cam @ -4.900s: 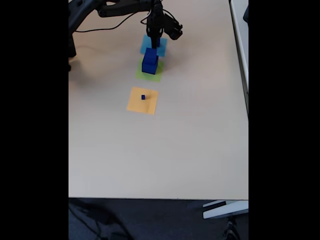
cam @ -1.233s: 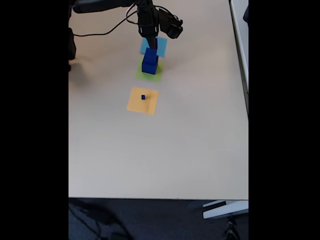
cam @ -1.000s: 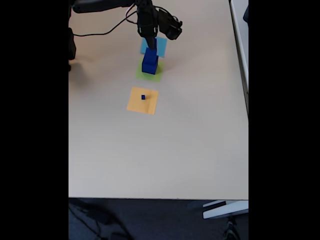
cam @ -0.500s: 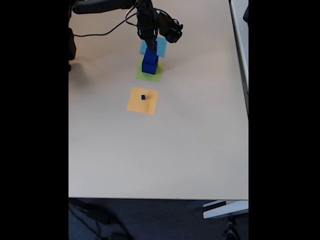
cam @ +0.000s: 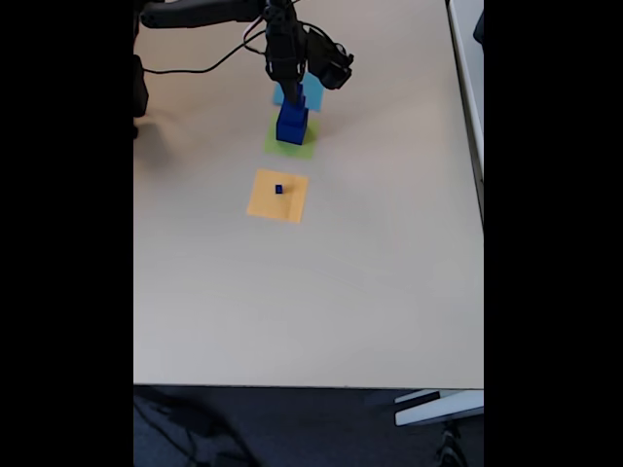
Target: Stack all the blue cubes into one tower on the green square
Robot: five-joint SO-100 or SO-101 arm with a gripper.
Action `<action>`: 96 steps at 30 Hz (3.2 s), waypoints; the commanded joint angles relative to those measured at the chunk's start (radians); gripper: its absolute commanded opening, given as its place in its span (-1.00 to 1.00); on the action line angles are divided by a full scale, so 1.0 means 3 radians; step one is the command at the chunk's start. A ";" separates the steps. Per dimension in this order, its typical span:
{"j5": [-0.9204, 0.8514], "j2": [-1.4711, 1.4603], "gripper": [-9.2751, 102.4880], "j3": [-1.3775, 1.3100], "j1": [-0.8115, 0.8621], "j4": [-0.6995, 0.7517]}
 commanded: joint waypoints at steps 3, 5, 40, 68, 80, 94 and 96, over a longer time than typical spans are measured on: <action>0.0015 0.0266 -0.83 -0.0010 0.0041 -0.0031; 0.0010 0.0266 -0.83 -0.0010 0.0046 -0.0031; 0.0082 0.0220 -0.81 0.0015 -0.0031 -0.0097; 0.0082 0.0189 -0.73 0.0051 -0.0010 -0.0107; 0.0066 0.0179 -0.63 0.0056 0.0000 -0.0112; 0.0000 0.0153 -0.53 0.0056 0.0000 -0.0179; -0.0046 0.0143 -0.52 0.0046 -0.0010 -0.0230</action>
